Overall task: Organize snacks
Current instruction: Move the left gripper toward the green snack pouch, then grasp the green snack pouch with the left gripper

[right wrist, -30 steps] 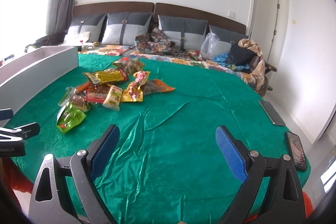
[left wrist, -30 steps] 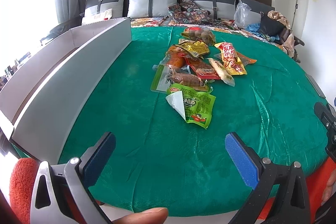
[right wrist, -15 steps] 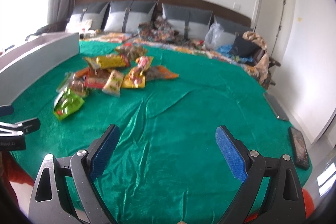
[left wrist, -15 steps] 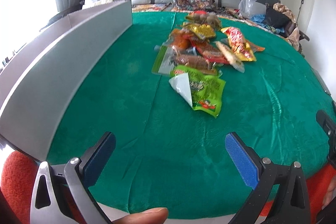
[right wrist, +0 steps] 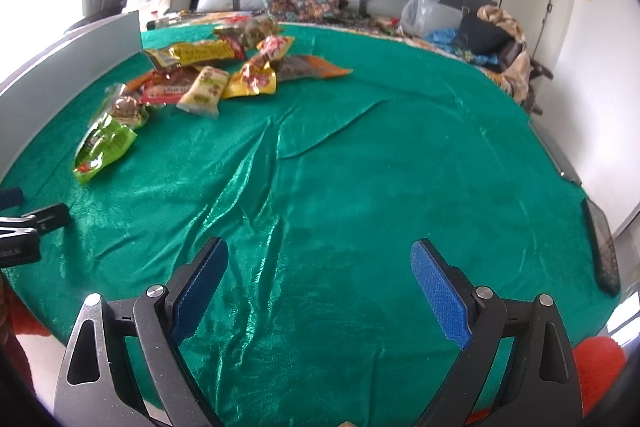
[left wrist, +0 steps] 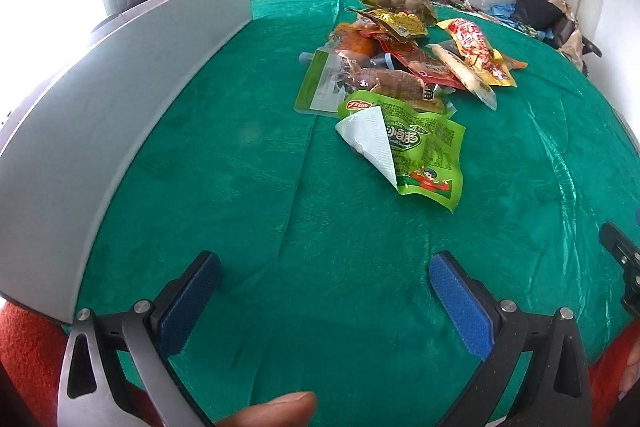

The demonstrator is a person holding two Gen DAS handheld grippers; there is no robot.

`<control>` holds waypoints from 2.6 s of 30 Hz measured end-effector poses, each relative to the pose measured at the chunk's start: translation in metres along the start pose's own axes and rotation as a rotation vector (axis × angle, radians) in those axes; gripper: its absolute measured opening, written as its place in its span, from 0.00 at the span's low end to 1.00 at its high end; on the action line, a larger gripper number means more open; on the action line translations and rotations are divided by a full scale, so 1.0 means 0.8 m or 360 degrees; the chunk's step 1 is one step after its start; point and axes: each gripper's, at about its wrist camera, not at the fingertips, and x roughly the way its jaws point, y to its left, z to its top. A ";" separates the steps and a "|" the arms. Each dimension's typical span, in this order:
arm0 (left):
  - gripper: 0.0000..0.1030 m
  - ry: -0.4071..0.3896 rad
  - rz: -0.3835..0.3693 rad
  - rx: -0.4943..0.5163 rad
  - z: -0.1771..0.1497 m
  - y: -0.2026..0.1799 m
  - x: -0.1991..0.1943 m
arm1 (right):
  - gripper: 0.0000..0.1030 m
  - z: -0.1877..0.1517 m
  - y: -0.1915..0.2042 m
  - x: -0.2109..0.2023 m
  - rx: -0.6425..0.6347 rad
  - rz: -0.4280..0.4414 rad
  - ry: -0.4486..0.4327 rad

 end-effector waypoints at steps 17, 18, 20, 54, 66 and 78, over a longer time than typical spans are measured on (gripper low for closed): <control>1.00 -0.0033 -0.0032 0.0001 -0.007 0.004 0.000 | 0.93 -0.010 -0.015 0.020 0.0135 0.0119 0.0079; 1.00 -0.0040 -0.0033 0.0003 -0.009 0.004 -0.001 | 0.93 -0.010 -0.016 0.020 0.0129 0.0120 0.0075; 1.00 -0.0041 -0.0035 0.0010 -0.008 0.004 -0.002 | 0.93 -0.011 -0.014 0.020 0.0128 0.0114 0.0063; 1.00 0.0417 -0.0134 0.0213 0.095 0.021 0.056 | 0.93 -0.014 -0.014 0.019 0.0108 0.0139 0.0035; 1.00 0.0393 -0.0282 -0.0057 0.148 0.012 0.073 | 0.93 -0.011 -0.013 0.020 0.0111 0.0136 0.0042; 1.00 0.0418 -0.0022 -0.0020 0.148 0.039 0.084 | 0.93 -0.010 -0.014 0.021 0.0106 0.0145 0.0043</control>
